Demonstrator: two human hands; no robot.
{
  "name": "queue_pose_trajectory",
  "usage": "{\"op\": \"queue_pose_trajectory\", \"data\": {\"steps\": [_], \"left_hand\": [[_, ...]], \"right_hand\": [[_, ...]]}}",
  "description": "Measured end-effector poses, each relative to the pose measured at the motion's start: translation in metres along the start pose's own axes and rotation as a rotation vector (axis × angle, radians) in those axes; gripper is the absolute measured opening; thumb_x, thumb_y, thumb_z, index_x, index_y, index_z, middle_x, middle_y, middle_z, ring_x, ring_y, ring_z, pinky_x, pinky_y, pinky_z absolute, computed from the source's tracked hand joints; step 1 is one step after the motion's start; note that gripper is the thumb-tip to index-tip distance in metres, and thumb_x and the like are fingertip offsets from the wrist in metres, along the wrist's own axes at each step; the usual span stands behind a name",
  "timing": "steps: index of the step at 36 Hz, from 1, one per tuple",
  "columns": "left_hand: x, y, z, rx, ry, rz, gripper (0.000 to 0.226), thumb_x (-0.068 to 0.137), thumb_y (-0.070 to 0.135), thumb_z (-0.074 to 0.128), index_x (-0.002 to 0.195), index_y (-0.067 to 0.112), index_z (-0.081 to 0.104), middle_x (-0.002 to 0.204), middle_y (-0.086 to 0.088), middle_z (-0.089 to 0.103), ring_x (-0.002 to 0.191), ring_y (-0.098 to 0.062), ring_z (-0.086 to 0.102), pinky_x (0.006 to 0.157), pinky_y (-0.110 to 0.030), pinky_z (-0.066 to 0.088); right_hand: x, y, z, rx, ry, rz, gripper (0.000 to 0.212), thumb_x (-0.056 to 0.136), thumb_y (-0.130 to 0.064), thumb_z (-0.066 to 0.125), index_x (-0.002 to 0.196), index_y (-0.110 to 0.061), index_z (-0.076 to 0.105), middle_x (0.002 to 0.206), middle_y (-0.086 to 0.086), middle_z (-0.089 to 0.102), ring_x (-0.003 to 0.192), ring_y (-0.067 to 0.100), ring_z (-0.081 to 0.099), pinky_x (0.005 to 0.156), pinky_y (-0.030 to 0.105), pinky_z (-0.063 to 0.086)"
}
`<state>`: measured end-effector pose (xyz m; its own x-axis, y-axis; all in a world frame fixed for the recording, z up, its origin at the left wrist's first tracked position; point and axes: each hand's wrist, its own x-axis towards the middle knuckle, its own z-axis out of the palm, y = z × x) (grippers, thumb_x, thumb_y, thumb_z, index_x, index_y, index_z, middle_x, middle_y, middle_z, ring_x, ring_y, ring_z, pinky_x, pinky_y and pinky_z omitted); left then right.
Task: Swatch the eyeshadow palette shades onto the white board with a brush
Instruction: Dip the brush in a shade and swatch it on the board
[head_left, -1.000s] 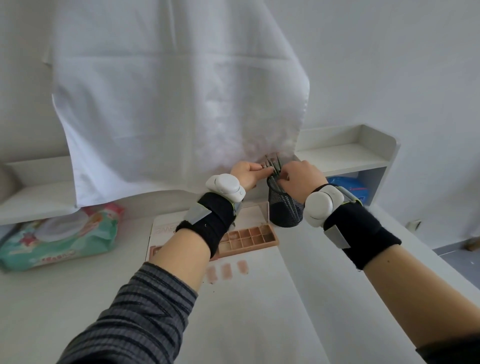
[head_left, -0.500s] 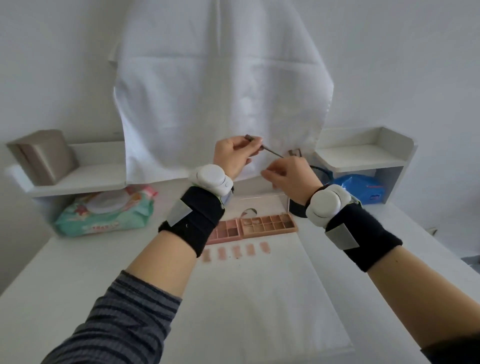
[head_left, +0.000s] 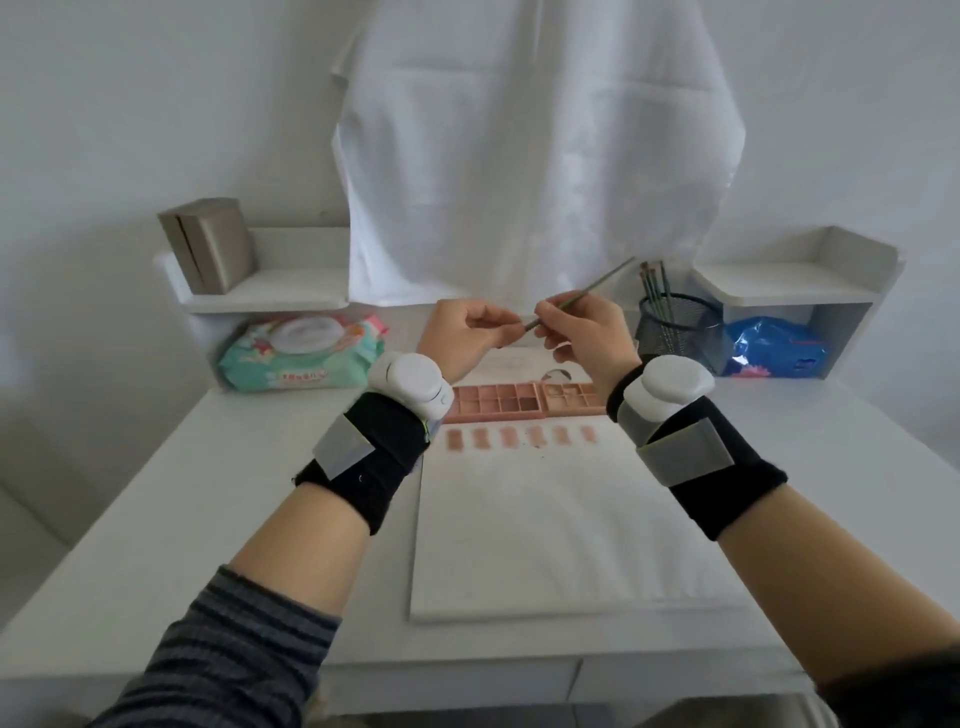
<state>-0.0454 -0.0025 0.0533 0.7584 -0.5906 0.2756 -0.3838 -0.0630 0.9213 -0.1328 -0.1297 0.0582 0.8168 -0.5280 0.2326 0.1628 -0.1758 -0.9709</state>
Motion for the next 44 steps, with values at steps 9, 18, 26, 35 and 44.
{"op": "queue_pose_trajectory", "data": {"steps": [9,18,26,35,44], "left_hand": [[-0.017,-0.053,-0.026,0.21,0.119,-0.079,0.025,0.081,0.001,0.061,0.096,0.02,0.064,0.115,-0.002,0.063,0.115,-0.016,0.053,0.089,-0.011,0.033],[-0.026,-0.071,-0.03,0.12,-0.075,-0.244,0.064,0.072,-0.001,0.073,0.127,0.015,0.044,0.116,0.0,0.051,0.082,0.0,0.054,0.064,0.0,0.041],[-0.01,-0.075,-0.027,0.199,-0.204,-0.312,0.099,0.029,0.04,0.075,0.119,0.033,0.034,0.119,0.001,0.052,0.111,-0.021,0.055,0.099,-0.039,0.046],[-0.008,-0.084,-0.025,0.182,-0.168,-0.299,0.098,0.027,0.038,0.077,0.116,0.037,0.036,0.118,0.001,0.053,0.109,-0.023,0.056,0.098,-0.042,0.046],[-0.003,-0.091,-0.024,0.192,-0.127,-0.309,0.103,0.019,0.045,0.076,0.114,0.036,0.036,0.128,-0.006,0.047,0.116,-0.023,0.051,0.101,-0.042,0.043]], "right_hand": [[-0.006,0.022,0.014,-0.256,-0.033,0.023,0.012,0.092,-0.013,0.056,0.079,-0.012,0.055,0.065,0.004,0.061,0.042,0.001,0.051,0.042,0.012,0.037],[0.0,0.029,0.019,-0.578,-0.023,-0.104,0.019,0.092,-0.026,0.054,0.087,-0.009,0.06,0.075,0.008,0.067,0.065,0.019,0.059,0.066,0.034,0.051],[0.005,0.037,0.024,-0.6,0.009,-0.143,0.018,0.092,-0.026,0.054,0.086,-0.01,0.061,0.075,0.008,0.068,0.07,0.023,0.062,0.069,0.033,0.049],[0.004,0.043,0.024,-0.6,-0.004,-0.165,0.018,0.094,-0.025,0.051,0.085,-0.012,0.059,0.064,-0.004,0.059,0.055,0.005,0.052,0.05,0.012,0.037],[0.004,0.05,0.02,-0.483,0.027,-0.186,0.019,0.095,-0.022,0.049,0.079,-0.013,0.055,0.063,-0.003,0.056,0.062,0.017,0.053,0.06,0.027,0.043]]}}
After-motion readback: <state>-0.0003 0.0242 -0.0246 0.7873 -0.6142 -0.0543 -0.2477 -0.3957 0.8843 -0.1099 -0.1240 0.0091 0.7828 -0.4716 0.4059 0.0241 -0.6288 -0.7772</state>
